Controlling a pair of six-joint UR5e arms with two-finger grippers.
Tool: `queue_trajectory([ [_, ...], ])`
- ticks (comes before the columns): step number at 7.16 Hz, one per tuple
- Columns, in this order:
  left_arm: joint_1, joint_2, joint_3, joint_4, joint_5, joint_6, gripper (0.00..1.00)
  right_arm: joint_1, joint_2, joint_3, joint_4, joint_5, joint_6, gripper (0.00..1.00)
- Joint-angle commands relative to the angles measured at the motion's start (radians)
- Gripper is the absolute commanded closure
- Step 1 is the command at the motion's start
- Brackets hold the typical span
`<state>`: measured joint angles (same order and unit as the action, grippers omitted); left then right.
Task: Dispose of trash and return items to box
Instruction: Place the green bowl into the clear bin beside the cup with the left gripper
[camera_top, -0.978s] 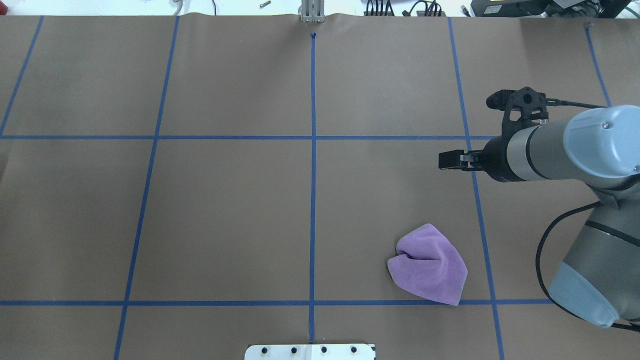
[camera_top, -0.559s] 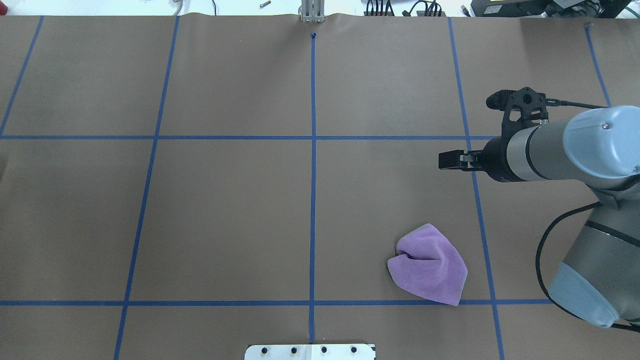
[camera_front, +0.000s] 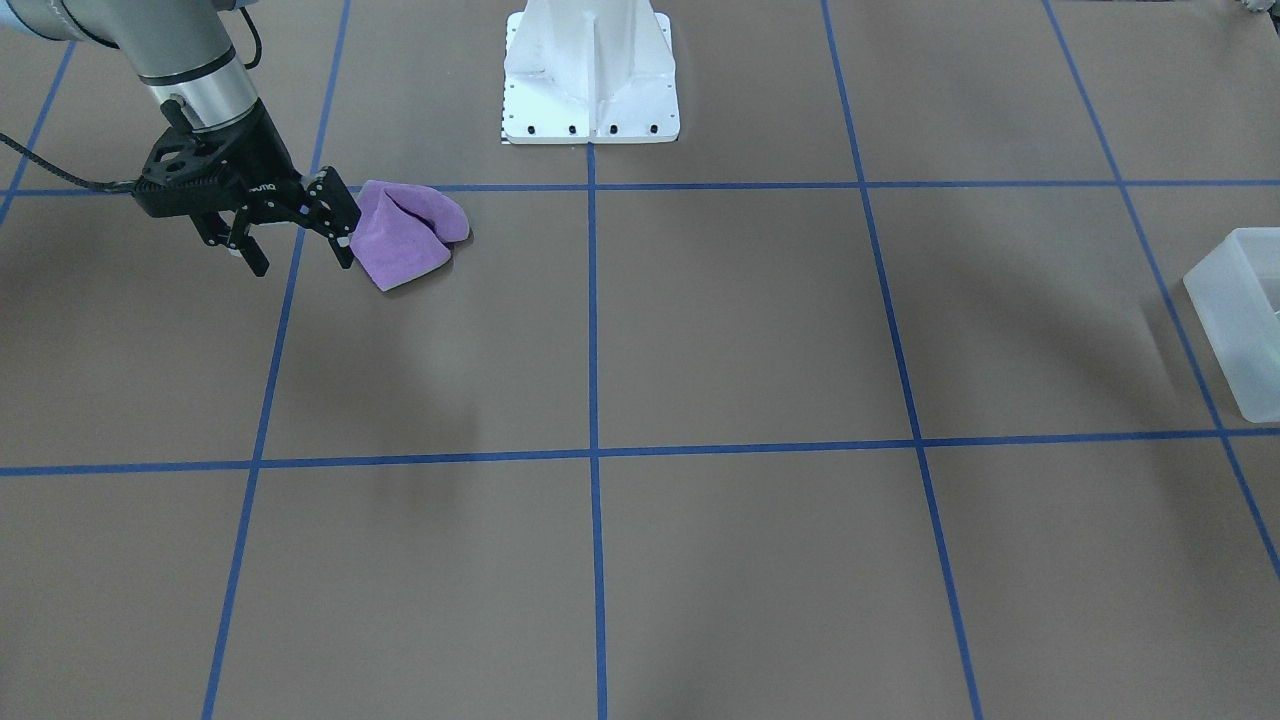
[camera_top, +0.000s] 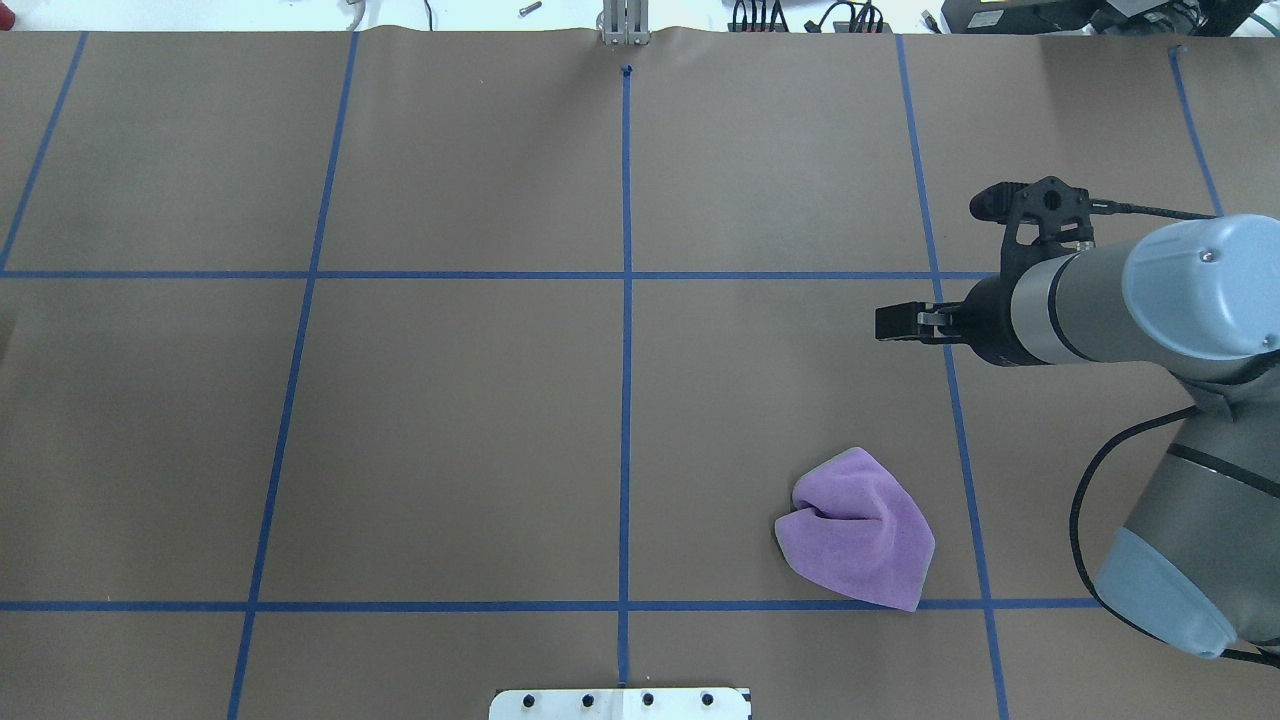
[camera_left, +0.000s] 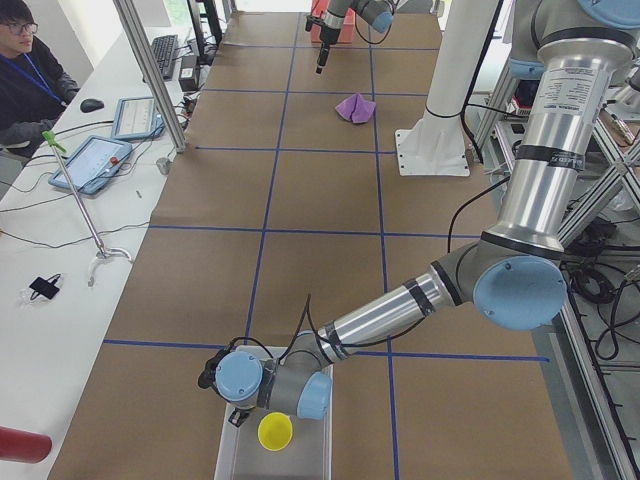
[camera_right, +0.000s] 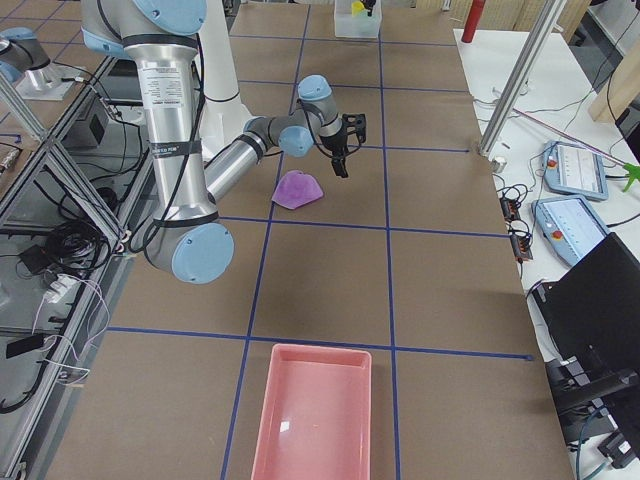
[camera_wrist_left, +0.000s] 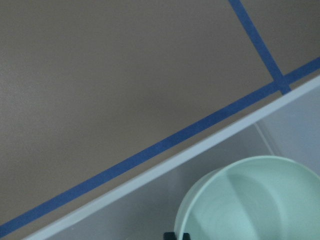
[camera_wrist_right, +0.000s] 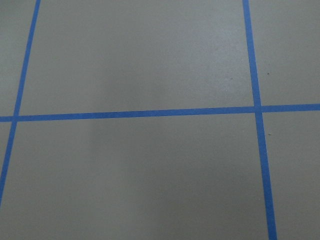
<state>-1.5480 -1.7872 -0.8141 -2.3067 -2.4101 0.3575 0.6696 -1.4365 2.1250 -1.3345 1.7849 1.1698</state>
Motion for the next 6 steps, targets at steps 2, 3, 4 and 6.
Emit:
queue_trajectory([
  [2,-0.044,-0.029,-0.129,0.161,-0.076,-0.009,0.02,-0.028,0.016,0.004,0.000,-0.022,0.039,0.00],
  [3,-0.093,-0.023,-0.223,0.279,-0.072,-0.028,0.02,-0.031,0.016,0.006,0.000,-0.022,0.039,0.00],
  [4,-0.099,0.009,-0.353,0.377,-0.063,-0.136,0.03,-0.033,0.015,0.006,0.000,-0.022,0.041,0.00],
  [6,-0.098,0.200,-0.617,0.447,0.023,-0.255,0.02,-0.038,0.013,0.007,0.000,-0.024,0.042,0.00],
])
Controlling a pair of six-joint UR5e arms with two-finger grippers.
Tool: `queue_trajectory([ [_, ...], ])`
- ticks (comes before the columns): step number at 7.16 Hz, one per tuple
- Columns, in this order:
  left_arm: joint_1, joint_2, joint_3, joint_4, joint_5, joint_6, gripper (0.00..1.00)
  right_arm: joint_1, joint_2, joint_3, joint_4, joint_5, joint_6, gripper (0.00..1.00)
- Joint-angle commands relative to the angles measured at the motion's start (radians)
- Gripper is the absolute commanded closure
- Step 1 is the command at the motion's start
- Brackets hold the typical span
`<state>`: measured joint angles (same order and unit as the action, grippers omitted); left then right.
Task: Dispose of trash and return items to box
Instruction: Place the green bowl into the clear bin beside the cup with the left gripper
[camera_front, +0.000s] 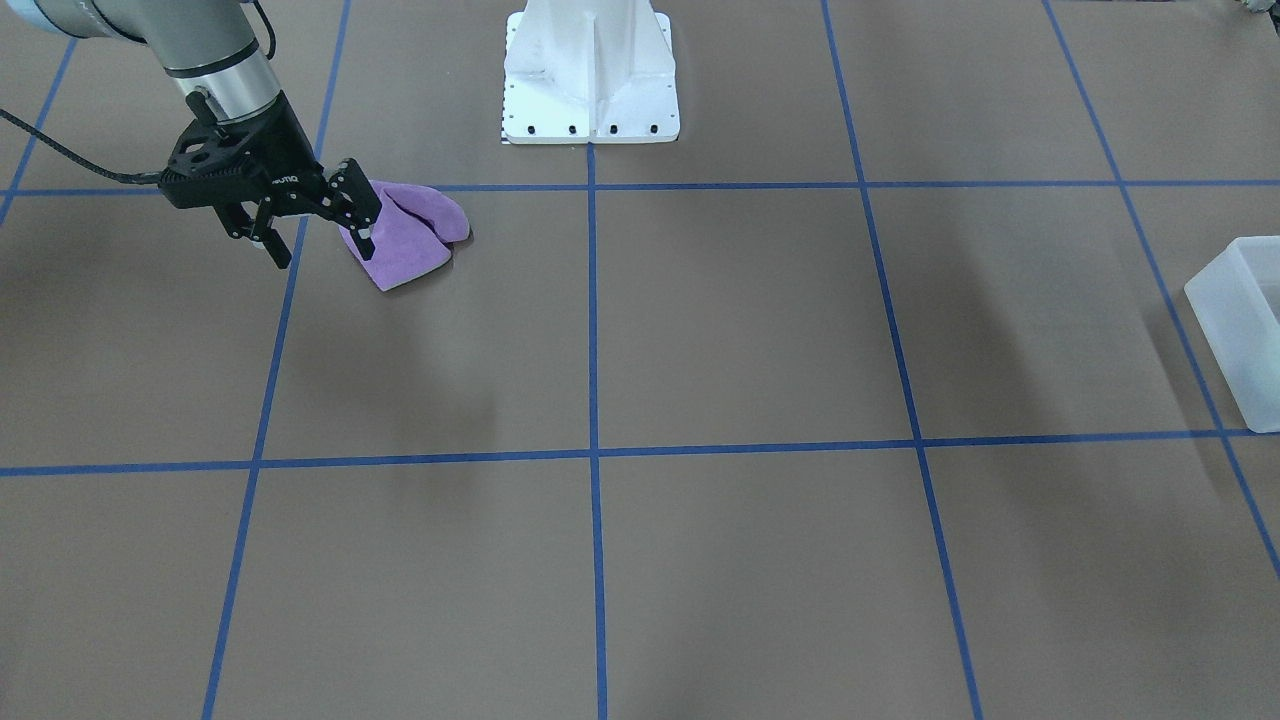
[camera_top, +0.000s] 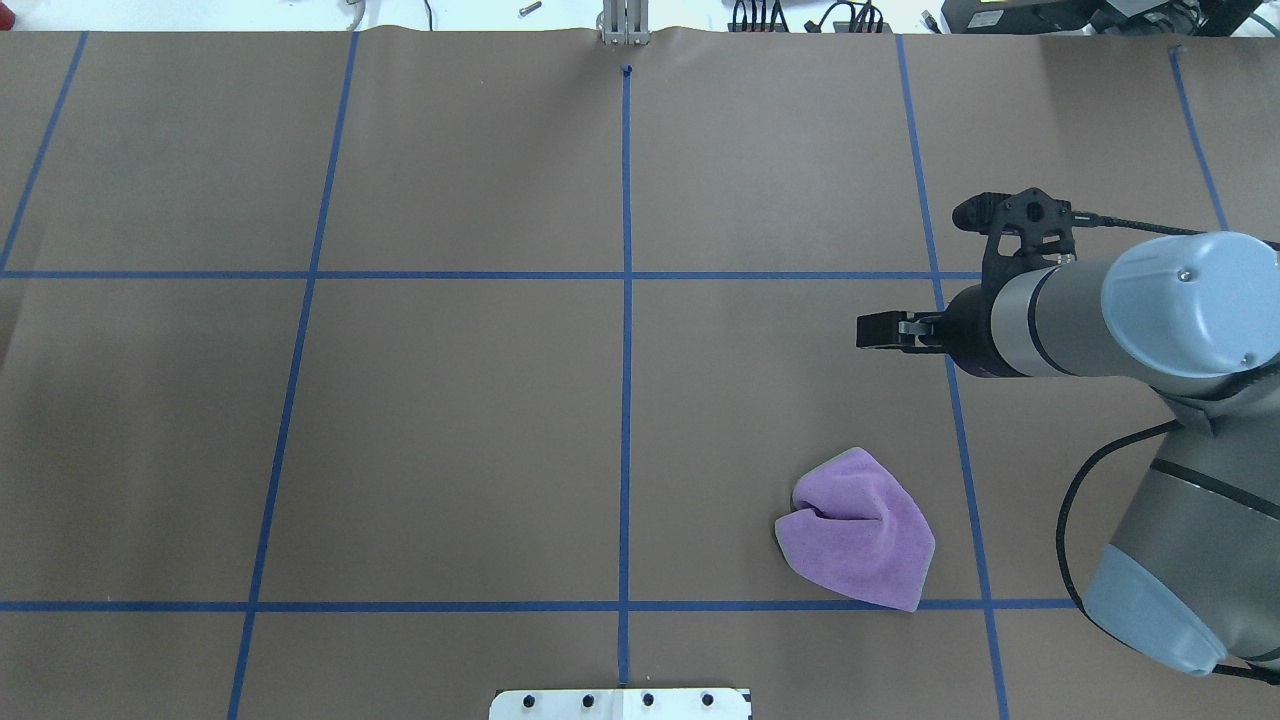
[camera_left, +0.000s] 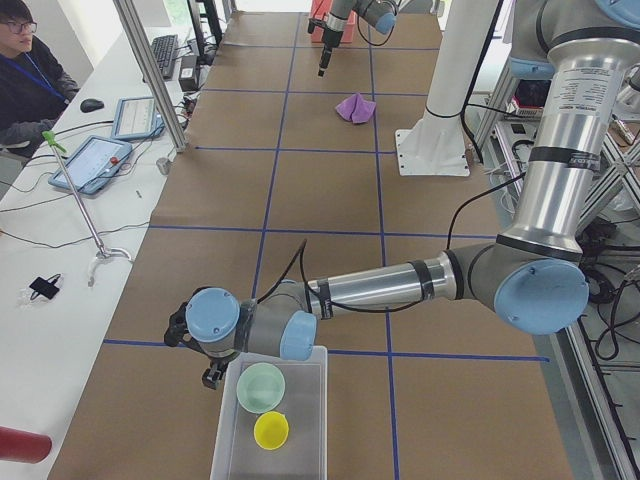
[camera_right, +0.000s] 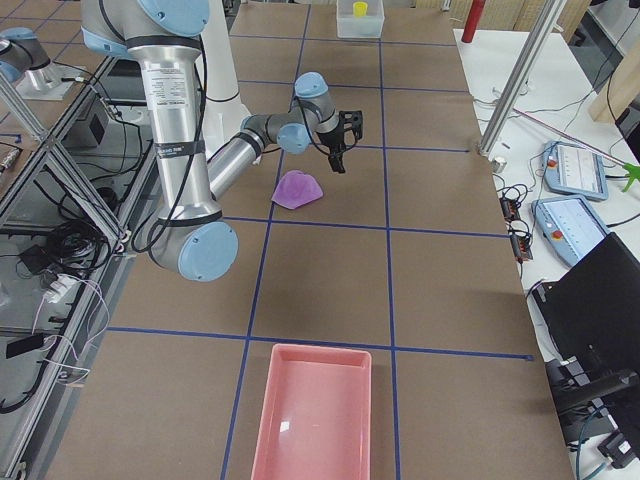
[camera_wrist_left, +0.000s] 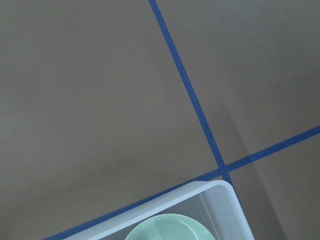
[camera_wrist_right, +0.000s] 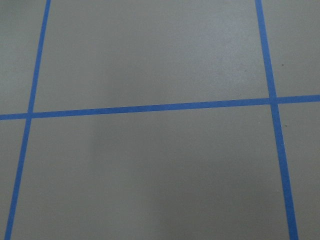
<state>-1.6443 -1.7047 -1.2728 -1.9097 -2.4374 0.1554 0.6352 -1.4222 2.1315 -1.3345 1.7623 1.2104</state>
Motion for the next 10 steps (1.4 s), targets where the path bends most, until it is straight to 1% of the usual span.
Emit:
queue_trajectory([
  [1,0.000,0.261,-0.274,0.060,0.105,-0.056,0.02,-0.008,-0.001,0.001,0.000,-0.006,0.032,0.00],
  [2,-0.005,0.357,-0.289,0.029,0.103,-0.050,0.02,-0.009,-0.001,0.002,0.000,-0.004,0.034,0.00],
  [3,-0.009,0.420,-0.368,0.003,0.109,-0.065,0.02,-0.011,0.000,0.002,0.000,-0.004,0.034,0.00],
  [4,-0.008,0.401,-0.375,0.143,0.124,-0.065,0.02,-0.011,0.000,0.001,0.000,-0.004,0.034,0.00],
  [5,-0.009,0.367,-0.419,0.270,0.127,-0.065,0.02,-0.011,0.000,0.002,0.000,-0.004,0.034,0.00],
  [7,-0.003,0.218,-0.451,0.517,0.124,-0.060,0.02,-0.026,-0.006,0.001,-0.002,-0.003,0.034,0.00],
  [8,-0.003,0.215,-0.459,0.508,0.118,-0.060,0.02,-0.084,0.000,0.002,-0.044,-0.032,0.037,0.00],
  [9,-0.002,0.215,-0.459,0.506,0.118,-0.059,0.02,-0.211,0.003,0.001,-0.079,-0.166,0.135,0.00],
  [10,-0.002,0.215,-0.459,0.500,0.118,-0.059,0.02,-0.276,-0.013,0.033,-0.086,-0.211,0.176,0.00],
])
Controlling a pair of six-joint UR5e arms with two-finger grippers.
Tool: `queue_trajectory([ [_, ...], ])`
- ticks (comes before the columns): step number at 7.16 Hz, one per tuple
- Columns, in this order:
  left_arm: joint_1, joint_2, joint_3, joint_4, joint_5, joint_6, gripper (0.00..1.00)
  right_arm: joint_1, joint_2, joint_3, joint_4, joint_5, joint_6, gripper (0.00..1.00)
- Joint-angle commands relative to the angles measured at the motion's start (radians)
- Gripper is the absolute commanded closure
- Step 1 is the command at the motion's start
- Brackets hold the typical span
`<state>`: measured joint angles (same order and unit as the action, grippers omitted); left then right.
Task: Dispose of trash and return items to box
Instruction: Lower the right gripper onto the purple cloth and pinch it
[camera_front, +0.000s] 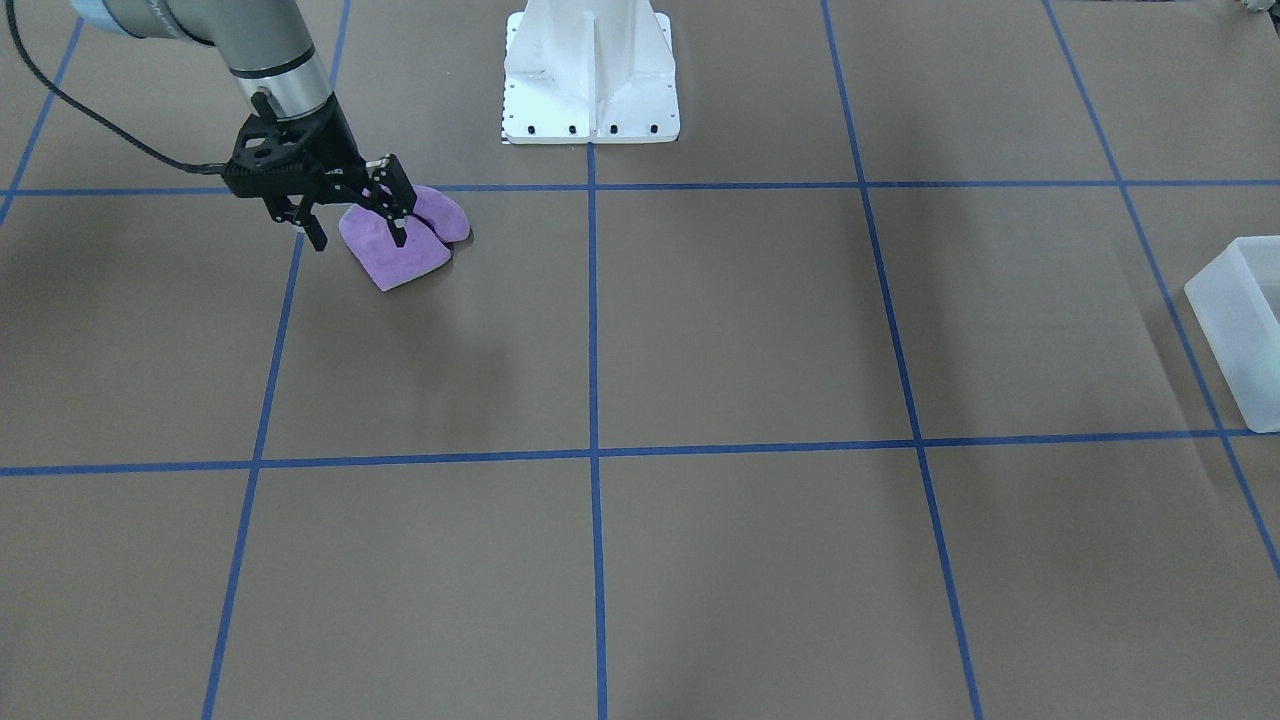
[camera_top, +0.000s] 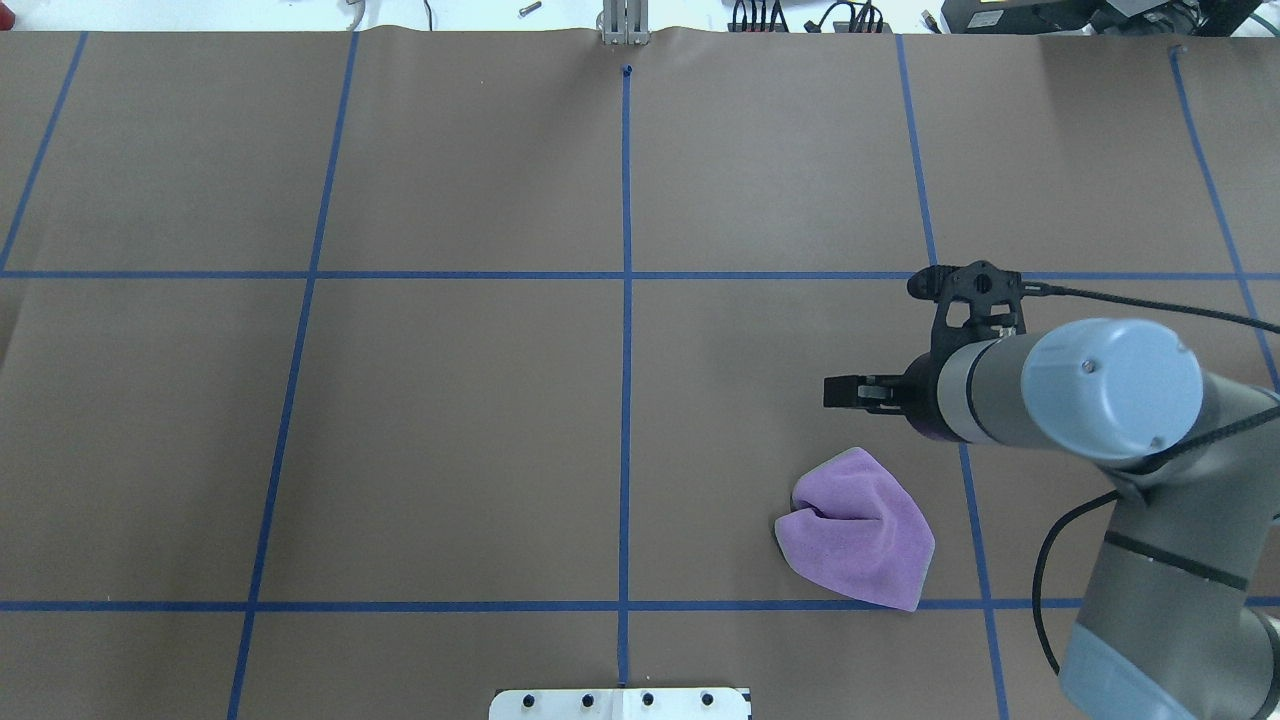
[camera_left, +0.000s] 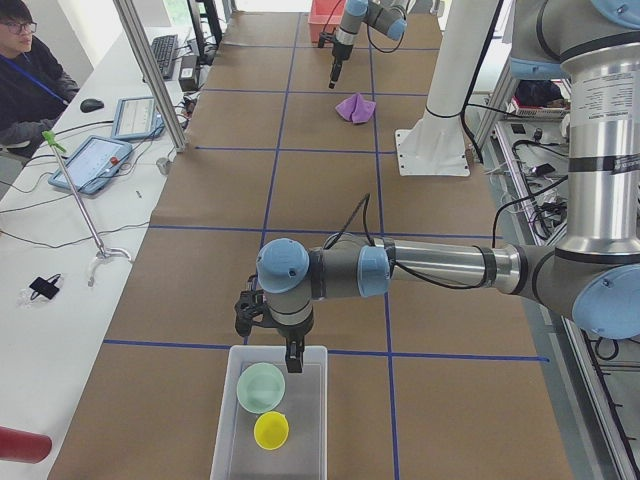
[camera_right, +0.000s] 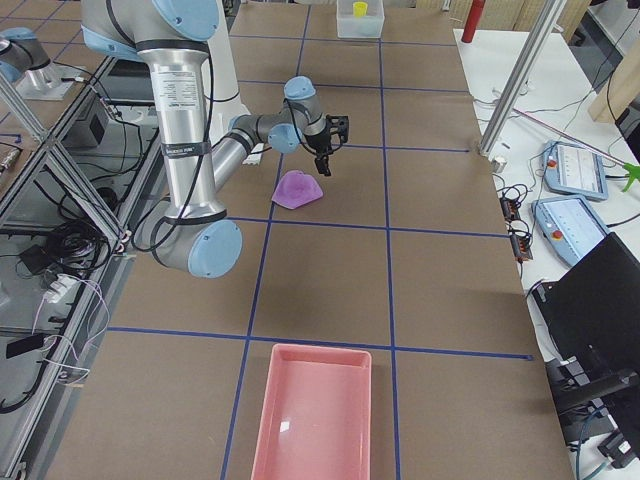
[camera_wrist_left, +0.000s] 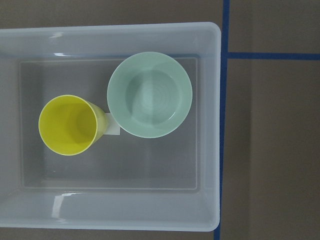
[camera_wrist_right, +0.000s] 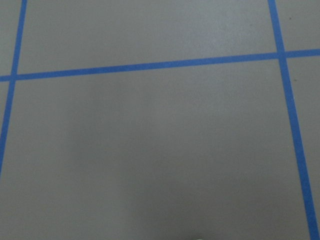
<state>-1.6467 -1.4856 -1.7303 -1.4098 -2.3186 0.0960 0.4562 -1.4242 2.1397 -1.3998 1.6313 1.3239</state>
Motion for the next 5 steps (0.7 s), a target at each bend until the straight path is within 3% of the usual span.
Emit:
queue_trajectory([
  [1,0.001,-0.004,-0.002,-0.012,-0.001,0.001,0.02,-0.134,-0.062,0.125,-0.104,-0.077,0.061,0.00],
  [2,0.001,-0.002,0.000,-0.014,-0.001,0.005,0.02,-0.149,-0.059,0.210,-0.278,-0.079,0.058,0.00],
  [4,0.001,0.010,-0.005,-0.052,0.007,0.007,0.02,-0.203,-0.056,0.189,-0.298,-0.087,0.070,0.00],
  [5,-0.001,0.011,-0.006,-0.064,0.008,0.007,0.02,-0.255,-0.065,0.187,-0.241,-0.090,0.169,0.00],
])
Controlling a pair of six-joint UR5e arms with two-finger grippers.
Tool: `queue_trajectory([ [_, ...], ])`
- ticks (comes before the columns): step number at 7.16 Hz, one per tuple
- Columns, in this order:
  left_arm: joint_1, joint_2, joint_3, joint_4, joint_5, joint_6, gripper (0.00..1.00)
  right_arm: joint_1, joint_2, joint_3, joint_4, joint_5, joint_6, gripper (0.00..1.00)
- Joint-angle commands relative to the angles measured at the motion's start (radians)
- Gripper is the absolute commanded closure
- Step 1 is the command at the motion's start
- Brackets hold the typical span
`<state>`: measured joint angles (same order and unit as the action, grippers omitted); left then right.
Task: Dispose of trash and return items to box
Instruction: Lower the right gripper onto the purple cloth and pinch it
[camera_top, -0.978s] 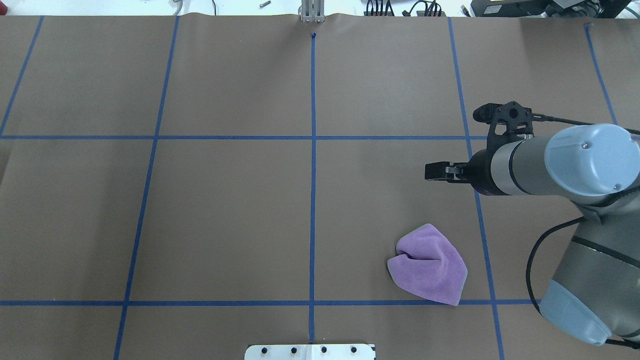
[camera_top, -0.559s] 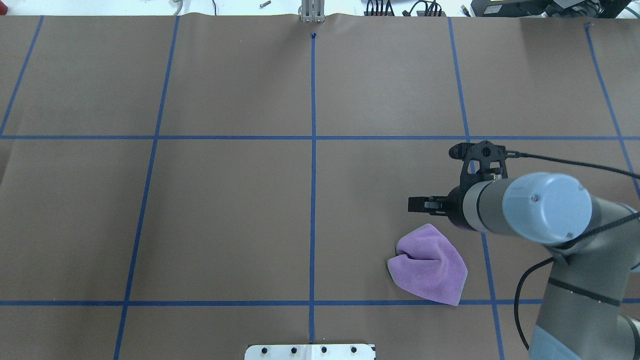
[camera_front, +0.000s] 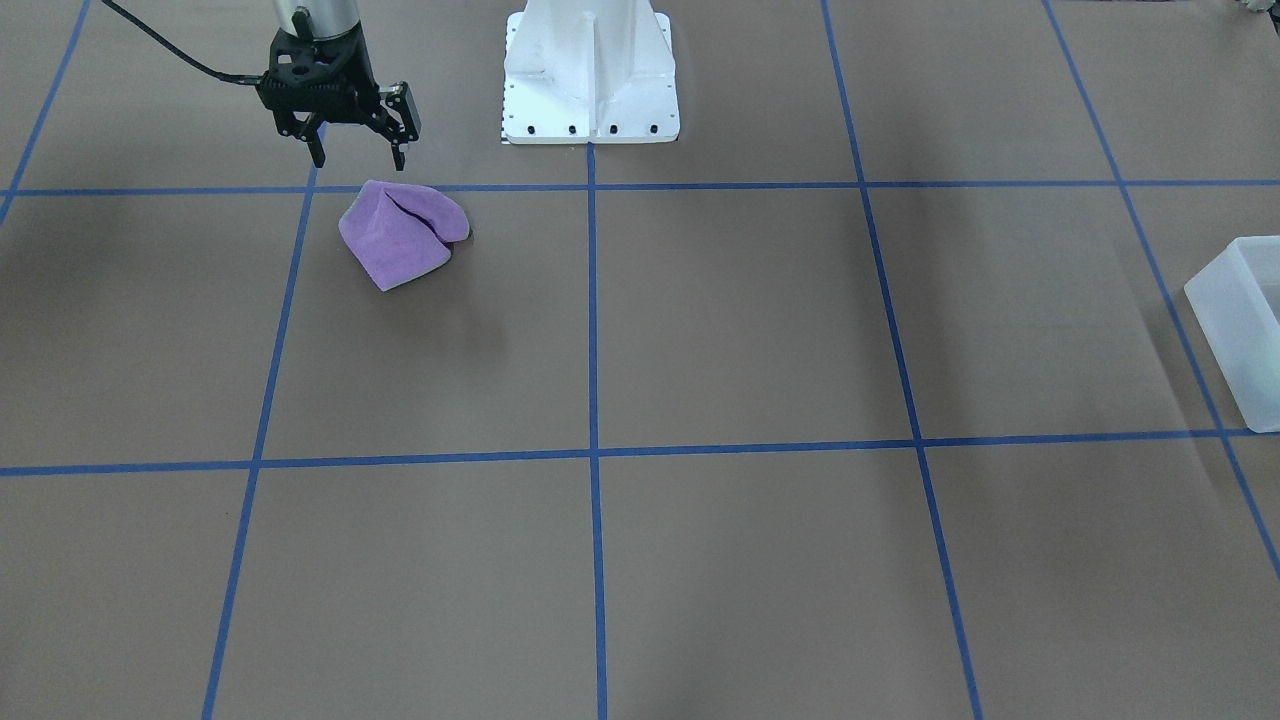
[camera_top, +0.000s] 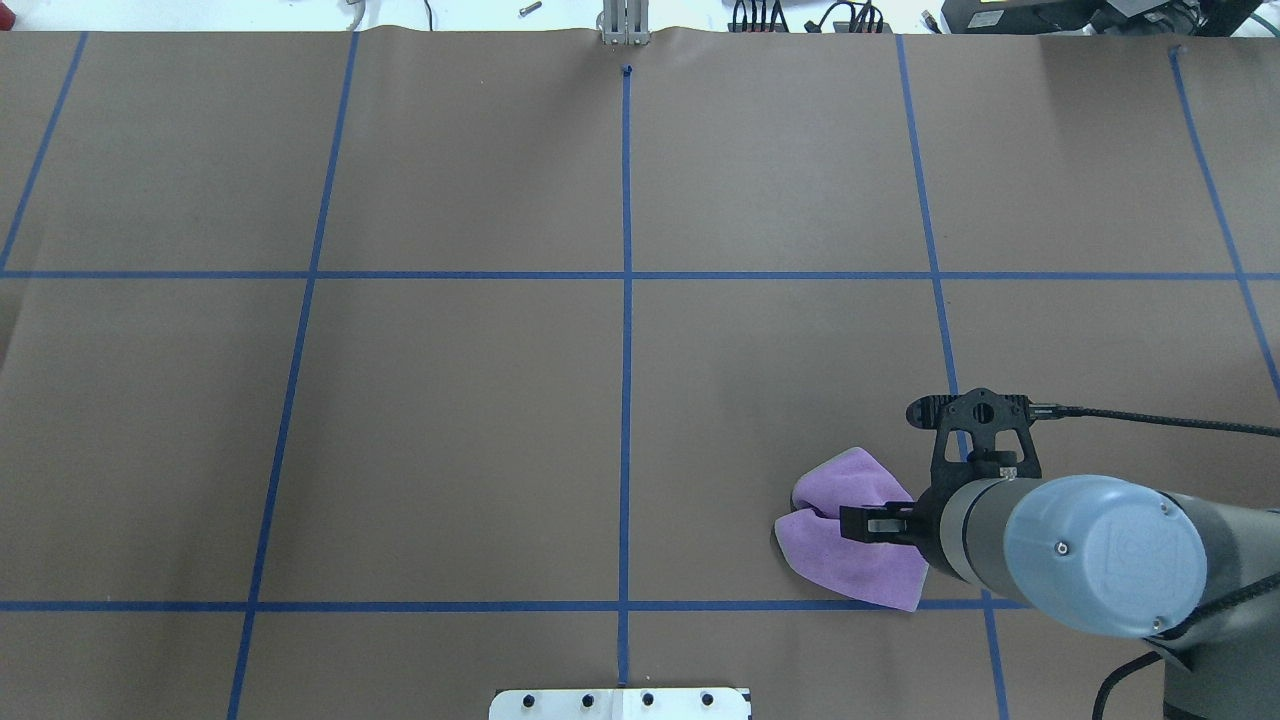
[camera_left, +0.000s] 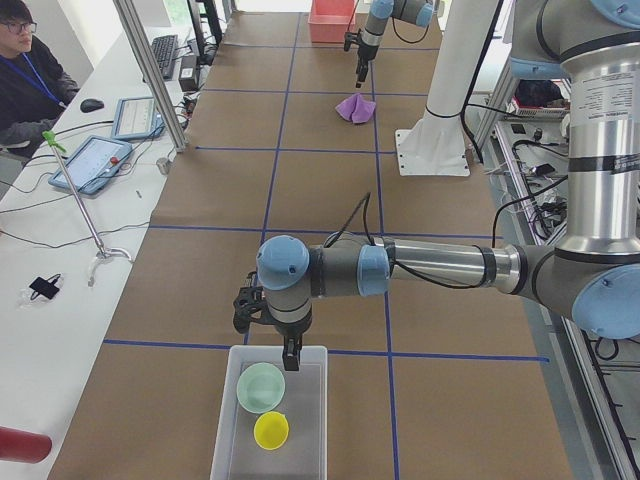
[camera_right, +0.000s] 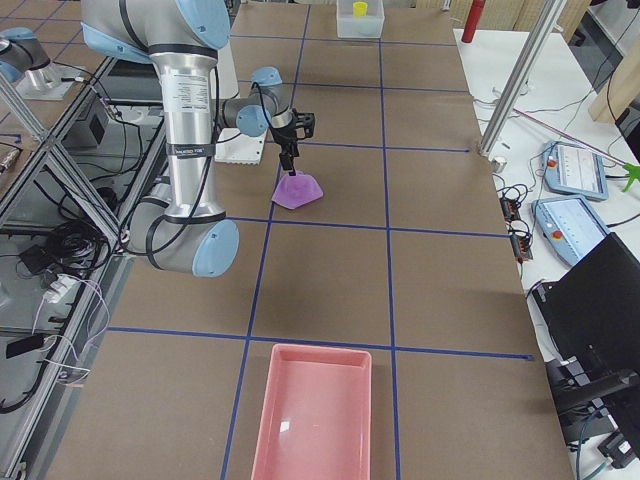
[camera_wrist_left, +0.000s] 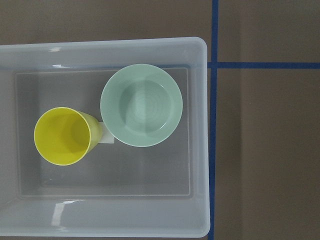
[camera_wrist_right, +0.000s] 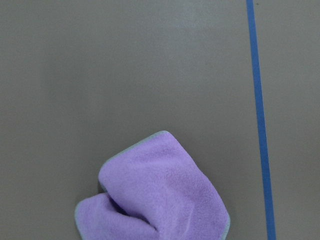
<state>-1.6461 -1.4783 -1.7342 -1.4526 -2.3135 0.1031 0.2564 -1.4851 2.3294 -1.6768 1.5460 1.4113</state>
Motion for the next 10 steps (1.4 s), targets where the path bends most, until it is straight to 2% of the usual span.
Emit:
queue_trajectory([
  [1,-0.001,0.004,-0.002,-0.023,0.005,0.001,0.02,-0.092,0.000,-0.022,0.048,-0.007,0.127,0.00],
  [2,0.000,0.003,-0.008,-0.025,0.034,0.001,0.02,-0.097,-0.001,-0.057,0.070,-0.042,0.138,0.03],
  [3,0.000,0.003,-0.018,-0.026,0.069,0.001,0.02,-0.098,0.002,-0.068,0.098,-0.044,0.143,0.14],
  [4,-0.001,0.004,-0.018,-0.026,0.071,0.001,0.02,-0.094,0.005,-0.073,0.100,-0.046,0.133,0.28],
  [5,-0.003,0.004,-0.022,-0.026,0.071,0.001,0.02,-0.077,0.003,-0.073,0.098,-0.047,0.130,0.34],
  [6,-0.003,0.007,-0.022,-0.026,0.071,0.001,0.02,-0.054,0.003,-0.079,0.098,-0.047,0.120,0.37],
  [8,-0.004,0.007,-0.024,-0.026,0.088,0.001,0.02,-0.005,0.003,-0.096,0.098,-0.046,0.028,0.33],
  [10,-0.006,0.021,-0.039,-0.026,0.088,0.001,0.02,0.000,0.012,-0.107,0.100,-0.044,0.035,0.33],
])
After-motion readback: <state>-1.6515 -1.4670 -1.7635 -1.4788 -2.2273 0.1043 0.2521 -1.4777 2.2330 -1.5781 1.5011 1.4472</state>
